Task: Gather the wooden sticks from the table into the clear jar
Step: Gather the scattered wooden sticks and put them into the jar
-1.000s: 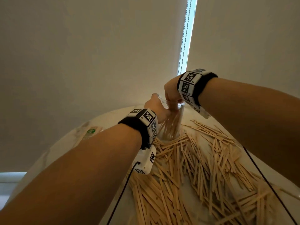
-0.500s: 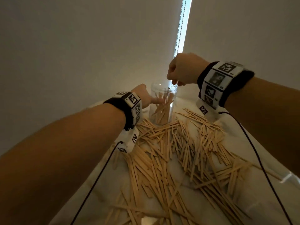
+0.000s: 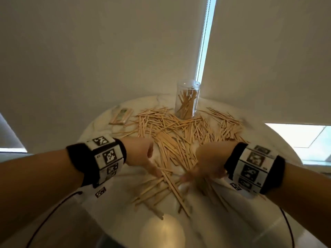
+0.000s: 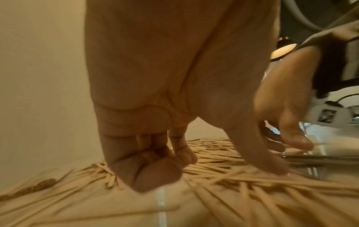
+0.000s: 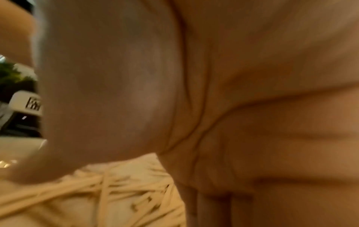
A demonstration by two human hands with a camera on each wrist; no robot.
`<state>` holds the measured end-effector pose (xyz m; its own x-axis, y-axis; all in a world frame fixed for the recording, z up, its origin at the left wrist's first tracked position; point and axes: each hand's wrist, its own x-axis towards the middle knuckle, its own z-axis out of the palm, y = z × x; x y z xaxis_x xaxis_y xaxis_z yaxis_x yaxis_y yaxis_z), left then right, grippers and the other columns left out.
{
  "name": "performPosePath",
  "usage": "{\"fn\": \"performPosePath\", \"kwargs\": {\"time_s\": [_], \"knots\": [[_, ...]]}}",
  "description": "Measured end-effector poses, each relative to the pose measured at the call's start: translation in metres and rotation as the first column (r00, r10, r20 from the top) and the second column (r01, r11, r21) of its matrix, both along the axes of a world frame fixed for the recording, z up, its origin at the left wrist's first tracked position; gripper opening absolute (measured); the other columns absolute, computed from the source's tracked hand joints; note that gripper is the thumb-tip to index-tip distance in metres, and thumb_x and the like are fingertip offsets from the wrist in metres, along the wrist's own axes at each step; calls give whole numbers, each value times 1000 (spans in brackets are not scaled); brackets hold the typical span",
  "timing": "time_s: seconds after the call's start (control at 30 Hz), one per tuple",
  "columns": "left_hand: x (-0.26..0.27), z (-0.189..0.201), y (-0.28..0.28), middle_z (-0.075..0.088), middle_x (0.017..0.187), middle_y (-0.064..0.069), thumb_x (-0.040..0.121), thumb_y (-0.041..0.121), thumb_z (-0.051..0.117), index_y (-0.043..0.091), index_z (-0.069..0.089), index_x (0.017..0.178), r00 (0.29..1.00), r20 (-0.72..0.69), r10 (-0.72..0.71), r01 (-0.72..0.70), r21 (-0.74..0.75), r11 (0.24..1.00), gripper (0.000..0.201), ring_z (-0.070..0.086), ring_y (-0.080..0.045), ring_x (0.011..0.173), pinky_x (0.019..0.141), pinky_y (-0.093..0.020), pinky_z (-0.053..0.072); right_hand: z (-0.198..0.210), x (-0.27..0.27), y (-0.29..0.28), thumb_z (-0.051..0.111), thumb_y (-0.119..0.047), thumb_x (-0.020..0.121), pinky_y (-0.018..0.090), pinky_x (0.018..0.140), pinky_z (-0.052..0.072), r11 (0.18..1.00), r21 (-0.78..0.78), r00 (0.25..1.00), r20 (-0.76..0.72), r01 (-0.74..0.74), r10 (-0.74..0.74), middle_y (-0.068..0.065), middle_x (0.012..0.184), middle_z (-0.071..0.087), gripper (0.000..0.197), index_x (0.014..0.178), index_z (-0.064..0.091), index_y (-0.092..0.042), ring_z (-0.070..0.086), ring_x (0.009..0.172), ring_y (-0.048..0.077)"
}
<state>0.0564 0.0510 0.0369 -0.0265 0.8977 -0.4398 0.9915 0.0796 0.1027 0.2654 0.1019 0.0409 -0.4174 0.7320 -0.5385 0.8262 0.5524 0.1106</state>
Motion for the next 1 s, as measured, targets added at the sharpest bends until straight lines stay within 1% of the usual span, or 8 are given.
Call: {"fn": "performPosePath", "kwargs": {"time_s": [0.13,0.27,0.37,0.53,0.63,0.7,0.83,1.0], "knots": [[12,-18,-32,58,109,8,54,73,80,32,46,118,993,-91,-76,61,-160,985,84,57,-15,97,85,-34,50,-14,12,-20,67,-82,64,25,59,50,1000,-18,1000,-28,-4,4,-3,71,64,76,95,72,-12,56,59,12],[10,-31,-18,62,107,2,71,62,77,24,55,109,1000,8,2,-2,72,997,58,58,-18,95,83,-34,50,-25,11,-1,77,-70,65,28,68,56,995,36,987,-136,91,-85,-1,74,70,61,85,69,-12,65,70,14],[8,-34,-7,59,109,0,71,62,77,22,55,110,997,28,75,-79,192,978,59,56,-19,96,83,-35,51,-26,13,11,78,-60,73,34,79,60,987,49,972,-187,151,-139,1,82,73,51,86,71,-11,69,80,18],[11,-43,0,42,144,-14,82,69,60,13,34,146,971,-61,233,-204,302,931,89,43,-33,129,105,-43,41,-28,12,19,61,-23,95,30,80,61,976,155,977,-169,157,-130,6,97,75,25,103,72,-2,72,88,18],[20,-48,4,46,142,-16,82,74,56,8,36,146,960,-117,255,-222,237,946,94,47,-32,127,101,-39,43,-27,4,14,47,-19,100,25,72,53,970,160,959,-245,182,-140,7,97,65,24,101,65,-3,63,87,20],[25,-47,12,60,126,-12,86,63,61,8,52,132,971,-90,222,-197,227,954,73,59,-27,113,90,-35,50,-30,-4,14,40,-26,104,29,80,52,976,139,944,-307,170,-121,10,103,65,35,111,65,-1,63,94,23],[39,-39,19,63,104,-7,97,34,59,5,62,119,992,0,128,-126,213,969,36,63,-24,96,74,-29,46,-35,-20,15,49,-62,94,31,75,54,972,141,925,-357,186,-126,6,77,61,58,79,62,-7,59,73,20],[55,-42,26,67,115,-12,100,17,50,6,66,114,981,163,102,-143,268,953,25,64,-28,104,72,-27,42,-40,-29,17,60,-42,93,35,84,56,985,161,954,-301,54,-3,7,106,69,37,109,69,-10,65,93,24]]}}
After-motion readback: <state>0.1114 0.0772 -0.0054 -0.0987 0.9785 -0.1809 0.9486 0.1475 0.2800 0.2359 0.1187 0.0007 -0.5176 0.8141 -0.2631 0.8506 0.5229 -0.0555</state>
